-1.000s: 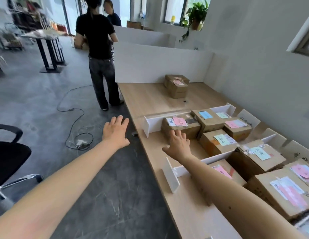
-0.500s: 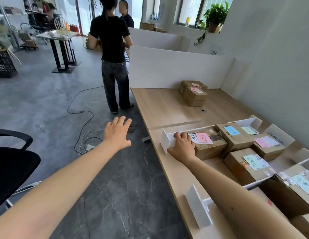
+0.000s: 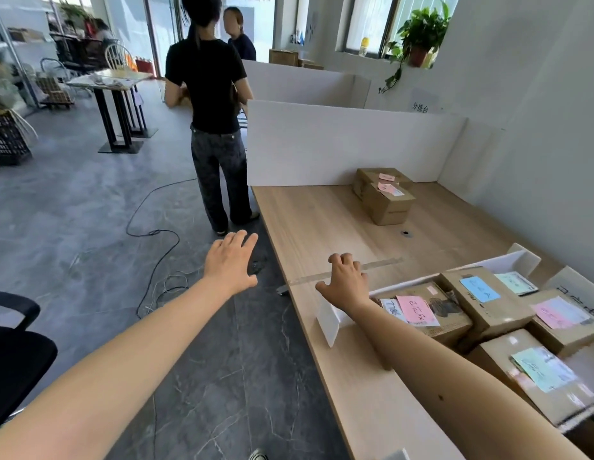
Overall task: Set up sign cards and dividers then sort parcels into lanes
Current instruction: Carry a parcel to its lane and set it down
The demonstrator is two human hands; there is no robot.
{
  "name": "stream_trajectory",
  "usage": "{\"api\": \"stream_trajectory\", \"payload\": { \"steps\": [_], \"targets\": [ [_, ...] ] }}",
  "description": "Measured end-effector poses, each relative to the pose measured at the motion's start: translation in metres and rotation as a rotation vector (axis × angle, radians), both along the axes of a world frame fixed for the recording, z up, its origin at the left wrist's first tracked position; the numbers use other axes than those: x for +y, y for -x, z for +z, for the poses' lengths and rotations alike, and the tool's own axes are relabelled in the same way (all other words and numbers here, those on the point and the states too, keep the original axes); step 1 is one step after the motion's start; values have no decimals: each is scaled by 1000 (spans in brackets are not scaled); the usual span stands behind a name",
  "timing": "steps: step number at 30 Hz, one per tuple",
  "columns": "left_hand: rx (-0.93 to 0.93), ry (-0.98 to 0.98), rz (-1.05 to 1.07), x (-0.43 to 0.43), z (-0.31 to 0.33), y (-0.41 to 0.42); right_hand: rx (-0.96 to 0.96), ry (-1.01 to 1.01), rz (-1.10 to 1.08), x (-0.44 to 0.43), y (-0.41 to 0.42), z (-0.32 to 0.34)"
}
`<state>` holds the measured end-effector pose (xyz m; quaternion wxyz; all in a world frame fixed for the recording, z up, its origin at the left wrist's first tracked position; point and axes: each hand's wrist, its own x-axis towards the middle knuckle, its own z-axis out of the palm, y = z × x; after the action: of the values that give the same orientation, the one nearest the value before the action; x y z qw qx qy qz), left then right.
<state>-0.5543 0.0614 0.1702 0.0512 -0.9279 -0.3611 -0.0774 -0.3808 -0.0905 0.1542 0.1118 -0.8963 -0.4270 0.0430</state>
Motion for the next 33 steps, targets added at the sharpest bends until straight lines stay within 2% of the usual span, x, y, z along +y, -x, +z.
{"api": "stream_trajectory", "payload": {
  "steps": [13, 19, 33],
  "targets": [
    [-12, -33, 46, 153, 34, -90, -20, -45, 45, 167, -102, 25],
    [14, -55, 82, 194, 32, -113, -61, -62, 126, 206, -130, 29],
    [5, -21, 49, 275, 4, -179, -25, -82, 11, 266, -176, 7]
  ]
}}
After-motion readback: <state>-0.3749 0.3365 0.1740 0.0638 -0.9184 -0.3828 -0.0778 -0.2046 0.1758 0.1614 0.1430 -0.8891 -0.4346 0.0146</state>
